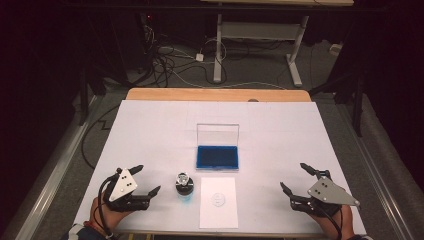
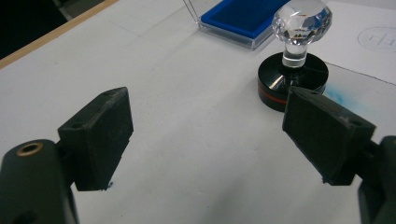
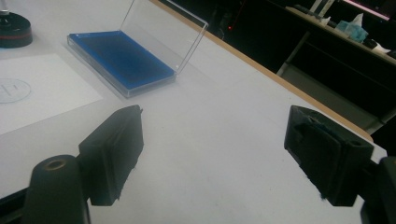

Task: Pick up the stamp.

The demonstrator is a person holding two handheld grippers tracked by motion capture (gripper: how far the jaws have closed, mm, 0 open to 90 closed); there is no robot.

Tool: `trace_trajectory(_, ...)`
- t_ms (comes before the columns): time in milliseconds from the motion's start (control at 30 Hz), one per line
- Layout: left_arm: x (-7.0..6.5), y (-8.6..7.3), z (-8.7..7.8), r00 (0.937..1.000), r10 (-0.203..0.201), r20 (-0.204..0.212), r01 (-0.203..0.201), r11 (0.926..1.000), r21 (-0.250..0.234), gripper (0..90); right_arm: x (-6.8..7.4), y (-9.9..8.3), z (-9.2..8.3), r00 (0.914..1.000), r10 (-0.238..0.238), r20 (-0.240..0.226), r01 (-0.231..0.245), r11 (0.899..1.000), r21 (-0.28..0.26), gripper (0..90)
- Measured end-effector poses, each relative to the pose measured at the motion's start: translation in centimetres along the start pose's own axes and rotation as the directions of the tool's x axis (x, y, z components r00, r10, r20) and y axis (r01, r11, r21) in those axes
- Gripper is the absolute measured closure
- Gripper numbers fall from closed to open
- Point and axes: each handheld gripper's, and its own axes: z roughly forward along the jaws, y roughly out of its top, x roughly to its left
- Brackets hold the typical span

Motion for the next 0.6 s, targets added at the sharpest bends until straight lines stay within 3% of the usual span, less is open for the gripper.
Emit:
trace_trajectory(400,-0.1,0.2,-0.2,0.9988,0.002,0.049,-0.003,0.9999,0.014,15.4,0.3,0.2,0.2,0.9997,-0.023,-0.002,0.023,1.000,0.021,19.9)
trace_trajectory(533,-0.3,0.9,-0.3,0.9985,0.024,0.050,-0.028,0.9974,0.067,15.5,0.5,0.3,0.2,0.9995,-0.032,-0.008,0.032,0.999,0.028,21.3)
trace_trajectory(600,-0.2,1.3,-0.3,0.9971,0.025,0.071,-0.032,0.9943,0.102,15.5,0.5,0.2,0.4,0.9996,-0.027,-0.010,0.028,0.999,0.040,21.3)
